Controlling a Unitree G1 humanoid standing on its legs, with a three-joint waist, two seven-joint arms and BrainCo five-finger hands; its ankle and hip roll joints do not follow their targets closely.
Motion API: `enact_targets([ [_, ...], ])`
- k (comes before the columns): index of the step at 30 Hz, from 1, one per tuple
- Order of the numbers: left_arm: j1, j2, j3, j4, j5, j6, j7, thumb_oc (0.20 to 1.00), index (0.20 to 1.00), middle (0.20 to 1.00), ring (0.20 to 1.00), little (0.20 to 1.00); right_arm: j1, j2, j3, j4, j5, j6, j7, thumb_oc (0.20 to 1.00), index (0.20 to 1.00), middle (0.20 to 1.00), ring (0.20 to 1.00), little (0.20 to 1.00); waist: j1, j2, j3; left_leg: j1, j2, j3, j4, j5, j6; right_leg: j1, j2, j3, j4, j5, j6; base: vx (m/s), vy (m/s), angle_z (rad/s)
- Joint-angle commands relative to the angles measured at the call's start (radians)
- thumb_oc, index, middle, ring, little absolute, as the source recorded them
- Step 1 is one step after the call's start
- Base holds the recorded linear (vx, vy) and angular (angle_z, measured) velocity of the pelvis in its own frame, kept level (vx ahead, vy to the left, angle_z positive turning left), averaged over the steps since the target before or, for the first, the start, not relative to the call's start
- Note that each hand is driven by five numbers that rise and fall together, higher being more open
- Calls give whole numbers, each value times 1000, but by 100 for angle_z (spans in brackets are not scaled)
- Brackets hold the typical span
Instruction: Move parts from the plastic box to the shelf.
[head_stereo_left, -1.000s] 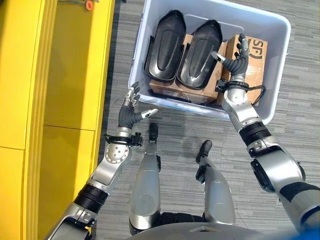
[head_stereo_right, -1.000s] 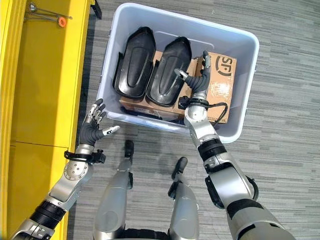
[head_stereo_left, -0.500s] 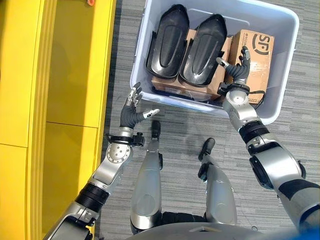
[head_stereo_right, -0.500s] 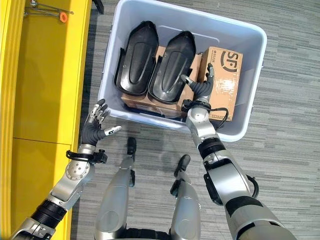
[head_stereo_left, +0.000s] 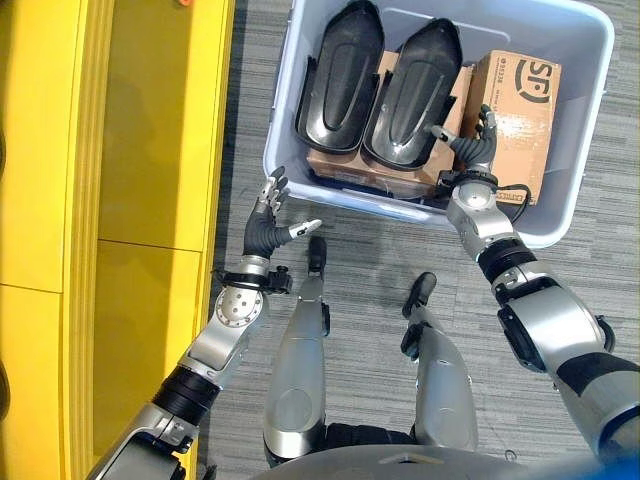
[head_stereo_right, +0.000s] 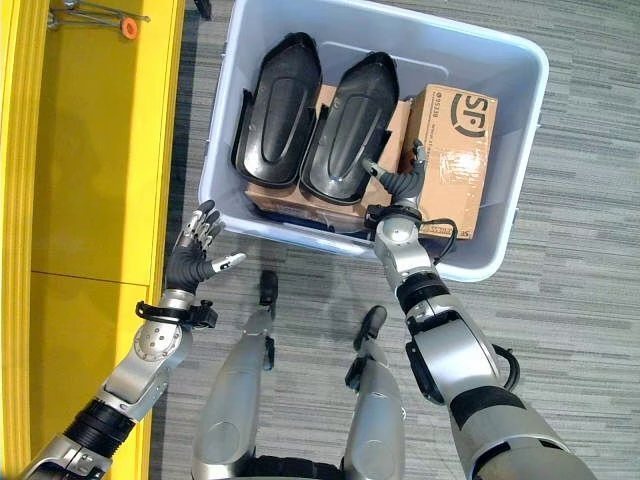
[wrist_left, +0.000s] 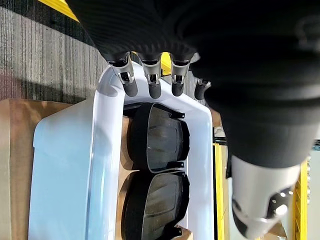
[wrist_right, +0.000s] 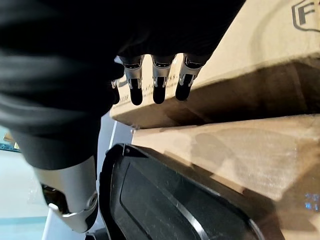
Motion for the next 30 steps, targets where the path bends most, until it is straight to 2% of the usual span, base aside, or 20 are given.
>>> enact_targets([
  [1, 4, 15, -13, -84, 3, -48, 11, 1000, 1000, 1000, 1000, 1000, -69, 6, 19, 45, -15, -22, 2, 1000, 1000, 1000, 1000, 1000, 25, 1, -23, 5, -4, -40, 90, -139, 6, -27, -51, 0, 60, -24, 34, 0, 0, 0],
  [11, 7, 18, -11, -86, 4, -48, 14, 1000, 1000, 1000, 1000, 1000, -61, 12, 29, 18, -25, -23, 4, 1000, 1000, 1000, 1000, 1000, 28, -4, -23, -6, -7, -44, 89, -133, 8, -31, -52, -7, 57, -19, 35, 1, 2, 1],
  [16, 13, 21, -13, -93, -3, -51, 15, 1000, 1000, 1000, 1000, 1000, -78, 10, 11, 84, -2, -17, 4, 1000, 1000, 1000, 1000, 1000, 36, -1, -23, -9, -9, -48, 87, -138, 9, -30, -51, -10, 56, -23, 36, 8, 5, 8],
  [30, -9, 23, -43, -85, -9, -56, 13, 1000, 1000, 1000, 1000, 1000, -147, -24, 21, 235, -1, 19, 13, 1000, 1000, 1000, 1000, 1000, 59, 28, -23, -62, -19, -55, 114, -144, 11, -66, -58, -16, 68, -26, 38, 1, 1, 1],
])
